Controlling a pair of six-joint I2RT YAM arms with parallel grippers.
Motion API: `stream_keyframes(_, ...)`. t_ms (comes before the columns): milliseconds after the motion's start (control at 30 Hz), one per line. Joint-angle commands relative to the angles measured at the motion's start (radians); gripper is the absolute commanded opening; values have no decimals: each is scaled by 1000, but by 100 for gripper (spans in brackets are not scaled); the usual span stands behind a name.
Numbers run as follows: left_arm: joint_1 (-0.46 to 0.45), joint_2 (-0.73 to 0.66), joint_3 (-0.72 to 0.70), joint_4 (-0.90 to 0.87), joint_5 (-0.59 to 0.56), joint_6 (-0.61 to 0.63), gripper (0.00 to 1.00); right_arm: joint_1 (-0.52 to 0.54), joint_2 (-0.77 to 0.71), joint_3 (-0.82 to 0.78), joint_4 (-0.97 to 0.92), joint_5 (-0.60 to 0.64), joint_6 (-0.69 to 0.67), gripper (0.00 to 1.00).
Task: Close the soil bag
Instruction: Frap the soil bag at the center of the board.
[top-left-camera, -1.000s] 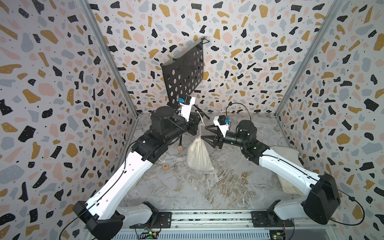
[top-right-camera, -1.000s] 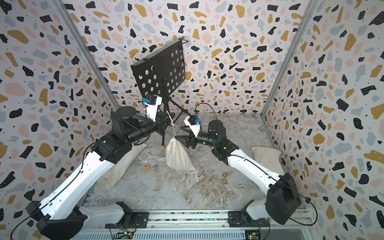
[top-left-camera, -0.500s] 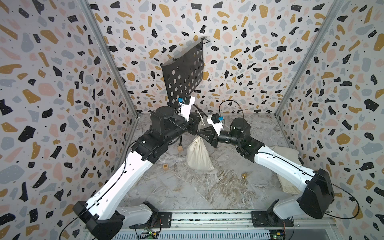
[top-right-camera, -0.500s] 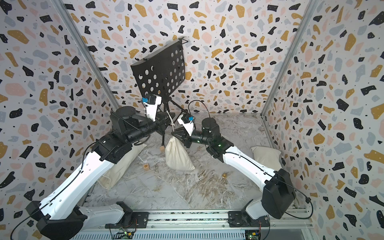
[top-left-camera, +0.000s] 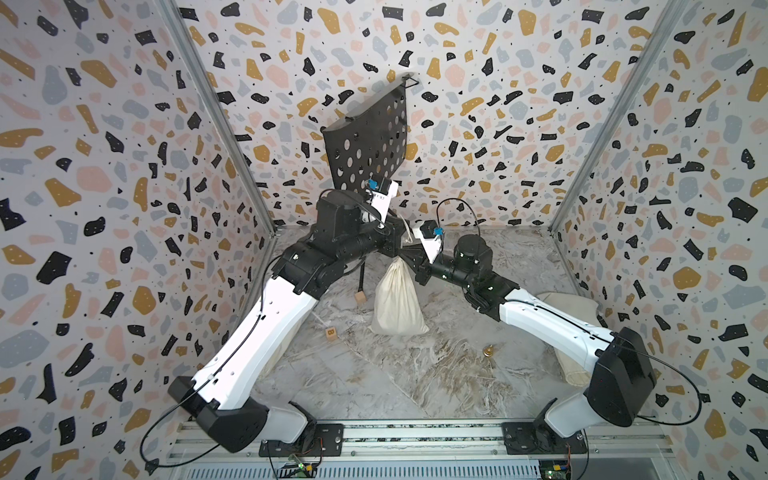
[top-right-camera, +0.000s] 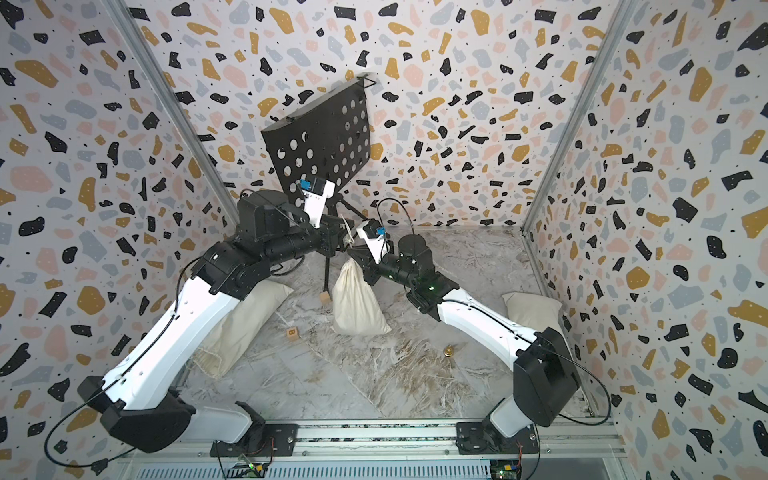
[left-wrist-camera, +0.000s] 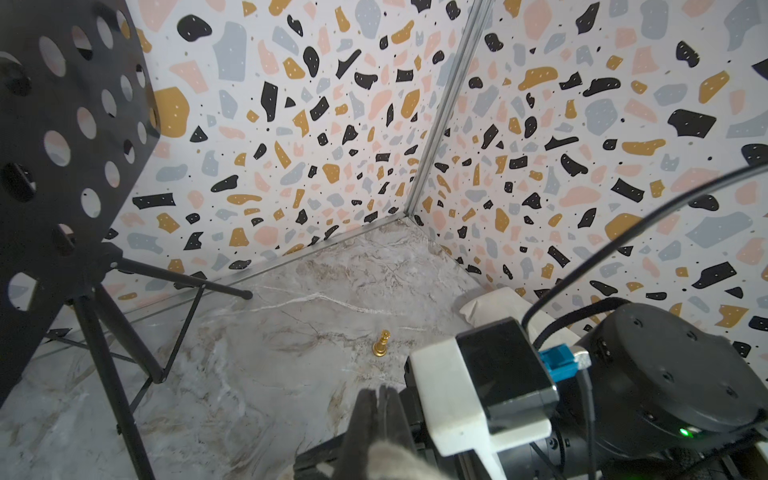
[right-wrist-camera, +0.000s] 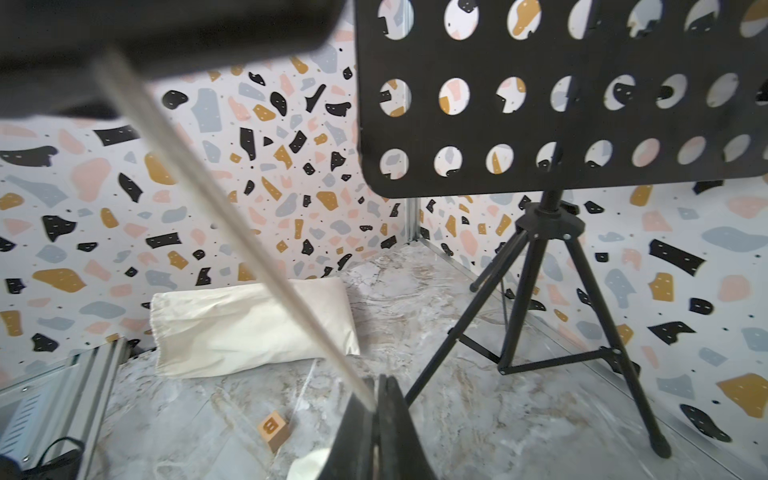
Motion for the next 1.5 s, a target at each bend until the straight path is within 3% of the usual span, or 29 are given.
stream_keyframes(0,-11,-84,227,371,101,8,0,-49,131,-82,-331,176,-21,12)
stream_keyframes(133,-11,-64,282,331,81,26,0,-73,146,-104,-323,189,-25,15)
stream_keyframes(333,-11,-77,243,344,70,27,0,-122,137,-122,-318,198,-20,13)
stream_keyframes(600,-11,-185,-2,442,46,-11,0,-189,184,-102,-416,277,32,16)
stream_keyframes(900,-11,-277,-362,571,-4,-67,0,-181,126,-136,-313,94,27,37)
stream_keyframes(1100,-11,-306,-412,586,5,-73,0,-177,99,-133,-281,10,27,44)
stream_keyframes(1267,-11,-311,-442,579,1,-76,0,-150,82,-139,-216,-103,7,64)
stream_keyframes(1400,-11,-308,-463,589,1,-87,0,-115,45,-143,-157,-117,-13,79)
stream_keyframes(1467,-11,-307,-471,595,6,-94,0,-108,41,-140,-120,-119,-4,82)
